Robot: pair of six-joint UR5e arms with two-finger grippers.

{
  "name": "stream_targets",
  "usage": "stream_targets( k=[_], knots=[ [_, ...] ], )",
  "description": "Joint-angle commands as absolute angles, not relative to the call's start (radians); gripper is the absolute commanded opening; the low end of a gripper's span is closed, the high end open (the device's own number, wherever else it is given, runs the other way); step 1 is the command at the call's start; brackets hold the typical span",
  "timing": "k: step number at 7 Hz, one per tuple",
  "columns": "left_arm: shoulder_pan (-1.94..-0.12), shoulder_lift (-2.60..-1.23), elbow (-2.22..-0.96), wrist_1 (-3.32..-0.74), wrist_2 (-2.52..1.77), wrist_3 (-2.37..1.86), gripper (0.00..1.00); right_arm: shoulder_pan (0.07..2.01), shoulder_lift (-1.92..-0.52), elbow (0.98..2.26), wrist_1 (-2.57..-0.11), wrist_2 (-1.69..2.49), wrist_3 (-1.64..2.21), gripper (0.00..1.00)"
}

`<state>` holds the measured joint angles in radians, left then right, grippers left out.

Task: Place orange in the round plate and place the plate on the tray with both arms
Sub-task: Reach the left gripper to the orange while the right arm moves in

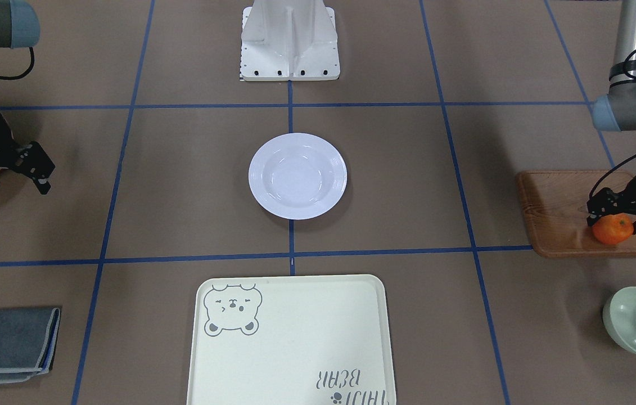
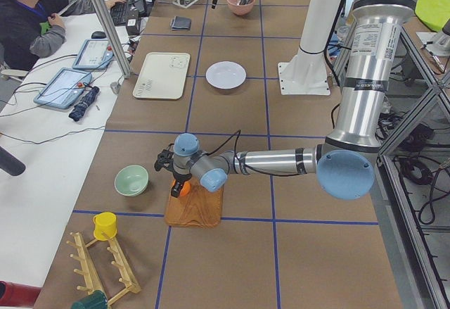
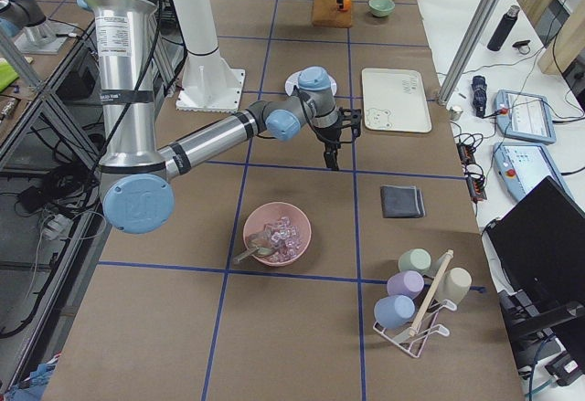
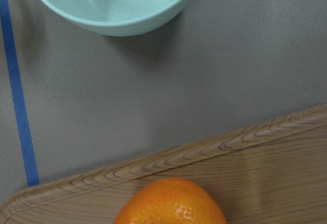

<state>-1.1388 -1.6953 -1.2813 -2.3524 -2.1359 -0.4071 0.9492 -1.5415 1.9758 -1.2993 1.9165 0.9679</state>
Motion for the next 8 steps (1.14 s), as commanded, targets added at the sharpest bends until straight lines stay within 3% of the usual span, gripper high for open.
stream_targets(
  k=[1, 3, 5, 7, 8],
  knots=[
    [-1.138, -1.698, -1.301, -2.352, -2.146, -0.399, 0.0, 0.948, -1.542, 1.974, -1.296, 1.916, 0.968, 1.0],
    [-1.152, -1.738, -1.382, -2.272, -2.253, -0.416, 0.0, 0.948, -1.54, 1.977, -1.284, 1.919, 0.968, 1.0],
    [-1.151, -1.743, -1.635, -2.049, -2.247, -0.562, 0.0, 0.922, -1.54, 1.976, -1.176, 1.919, 0.968, 1.0],
    [-0.995, -1.778, -1.79, -2.026, -2.209, -0.838, 0.0, 0.875, -1.494, 1.96, -1.019, 1.919, 0.956, 1.0],
    [-0.876, -1.857, -1.799, -2.01, -2.113, -0.983, 0.0, 0.836, -1.465, 1.962, -1.012, 1.913, 0.968, 1.0]
  ],
)
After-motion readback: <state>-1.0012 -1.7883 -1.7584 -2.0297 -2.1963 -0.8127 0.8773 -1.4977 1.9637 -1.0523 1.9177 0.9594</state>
